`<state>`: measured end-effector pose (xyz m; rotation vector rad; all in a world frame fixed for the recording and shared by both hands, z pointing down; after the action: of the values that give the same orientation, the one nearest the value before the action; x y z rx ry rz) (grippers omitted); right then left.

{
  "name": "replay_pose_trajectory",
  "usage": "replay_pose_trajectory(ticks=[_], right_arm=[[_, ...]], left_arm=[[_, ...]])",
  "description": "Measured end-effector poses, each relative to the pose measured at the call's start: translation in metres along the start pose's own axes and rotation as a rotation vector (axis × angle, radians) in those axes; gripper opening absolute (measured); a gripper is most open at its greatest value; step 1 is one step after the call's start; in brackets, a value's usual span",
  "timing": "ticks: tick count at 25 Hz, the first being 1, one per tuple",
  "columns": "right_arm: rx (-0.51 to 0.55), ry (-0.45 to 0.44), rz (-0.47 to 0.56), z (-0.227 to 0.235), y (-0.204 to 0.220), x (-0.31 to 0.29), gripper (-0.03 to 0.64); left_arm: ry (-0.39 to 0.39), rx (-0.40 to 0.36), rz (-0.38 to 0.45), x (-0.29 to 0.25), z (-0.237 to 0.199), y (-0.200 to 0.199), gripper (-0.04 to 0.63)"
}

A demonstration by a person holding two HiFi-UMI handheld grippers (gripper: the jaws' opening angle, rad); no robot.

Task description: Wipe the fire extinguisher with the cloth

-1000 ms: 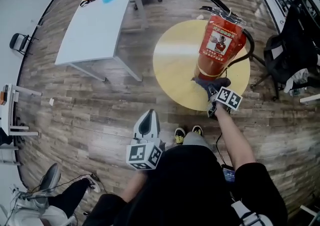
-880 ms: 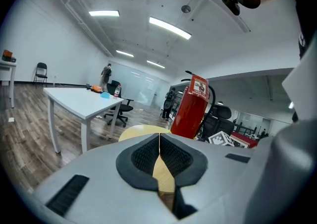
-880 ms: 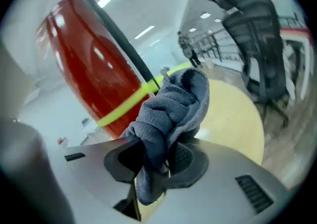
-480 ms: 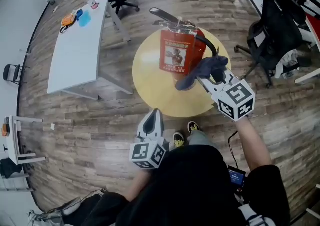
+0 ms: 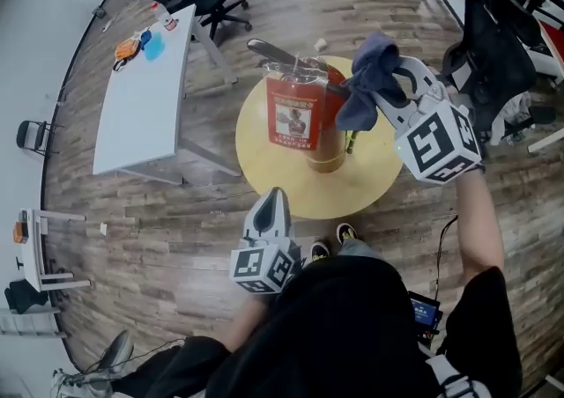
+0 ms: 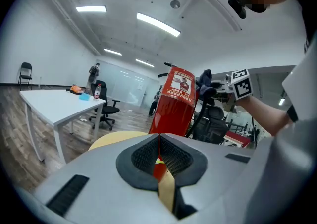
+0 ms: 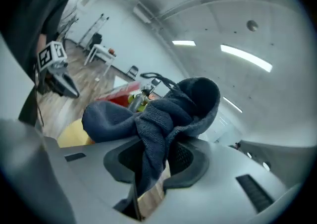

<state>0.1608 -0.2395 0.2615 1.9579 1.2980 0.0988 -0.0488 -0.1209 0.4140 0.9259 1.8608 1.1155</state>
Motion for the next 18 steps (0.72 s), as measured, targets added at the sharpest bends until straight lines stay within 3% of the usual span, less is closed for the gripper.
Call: replay_pose_trajectory(ticks=[4,6,11,18], right_arm=[[0.306,-0.167,-0.081,-0.024,0.020,-0.043,0.103],[0.371,-0.217,-0.078,-0.034,0.029,-0.048,0.103],[0.347,-0.386,-0.093,-0.086,0.077,-0.072,0.103],[0.076,-0.554,-0.068,-0.165,0.162,-0.127,0.098]], left_arm=[[-0.038,0.001,-0.001,0.003,-0.003,0.002,0.023],[-0.058,0.006,0.006,0.005,-0.005,0.002,0.023],[-0.098,0.006,-0.002,0.008,-0.006,0.006,0.023],[-0.142,-0.019,-0.045,0.002,0.000,0.018,0.024]])
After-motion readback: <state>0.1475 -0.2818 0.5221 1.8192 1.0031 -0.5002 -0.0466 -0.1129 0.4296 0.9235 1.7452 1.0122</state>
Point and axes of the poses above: the fingertips, and each gripper's own axes: x backward along the fingers, z to its right, y out of its underside, the point moved 2 cm from there along x, backward along the fingers, and after that the axes turned 1 degree about x, right-handed, at the moved point
